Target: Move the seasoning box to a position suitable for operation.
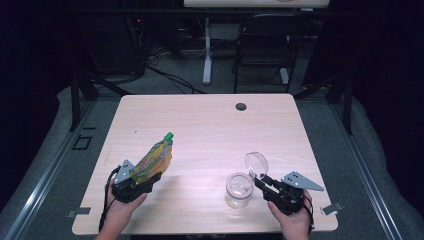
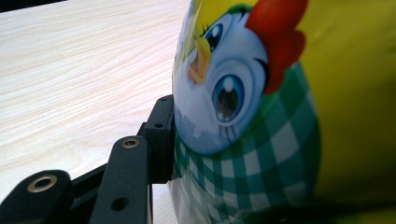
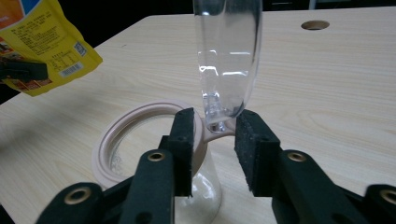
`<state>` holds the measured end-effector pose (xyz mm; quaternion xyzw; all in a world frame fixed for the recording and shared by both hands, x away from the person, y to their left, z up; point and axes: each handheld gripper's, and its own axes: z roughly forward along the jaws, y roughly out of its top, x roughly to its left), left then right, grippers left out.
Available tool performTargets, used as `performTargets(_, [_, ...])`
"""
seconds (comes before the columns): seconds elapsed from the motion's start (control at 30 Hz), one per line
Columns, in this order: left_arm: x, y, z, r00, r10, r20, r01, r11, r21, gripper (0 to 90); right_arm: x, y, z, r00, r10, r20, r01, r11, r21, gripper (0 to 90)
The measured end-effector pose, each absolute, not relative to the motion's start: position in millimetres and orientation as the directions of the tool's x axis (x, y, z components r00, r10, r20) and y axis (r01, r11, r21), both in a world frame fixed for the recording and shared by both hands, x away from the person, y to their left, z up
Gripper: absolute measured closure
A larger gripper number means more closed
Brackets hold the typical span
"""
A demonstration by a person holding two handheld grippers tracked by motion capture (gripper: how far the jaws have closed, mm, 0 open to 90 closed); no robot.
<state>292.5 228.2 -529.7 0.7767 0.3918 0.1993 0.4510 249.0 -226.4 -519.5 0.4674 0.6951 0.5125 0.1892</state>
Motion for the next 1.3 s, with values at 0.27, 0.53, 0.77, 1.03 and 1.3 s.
performTargets(0.27, [290,233,-530,0.6,0.799,-0.038,0.435,-0.286,0.854,55.9,264,-228,-523,-0.502,0.821,0.27,0.485,0.008,0.875,75.3])
performTargets(0.53, [290,234,-530,0.592,0.805,-0.037,0.433,-0.28,0.857,55.9,283,-224,-524,-0.526,0.789,0.317,0.507,-0.008,0.862,77.7])
performTargets(0.77, [289,234,-530,0.594,0.805,-0.02,0.426,-0.293,0.856,55.9,294,-220,-525,-0.539,0.772,0.338,0.515,-0.015,0.857,79.5])
performTargets(1.03, [289,233,-528,0.593,0.805,0.0,0.419,-0.308,0.854,55.9,289,-224,-527,-0.535,0.776,0.334,0.495,-0.033,0.869,66.6])
performTargets(1.3, [288,228,-524,0.592,0.804,0.051,0.391,-0.343,0.854,55.9,271,-233,-521,-0.522,0.8,0.297,0.471,-0.02,0.882,64.1])
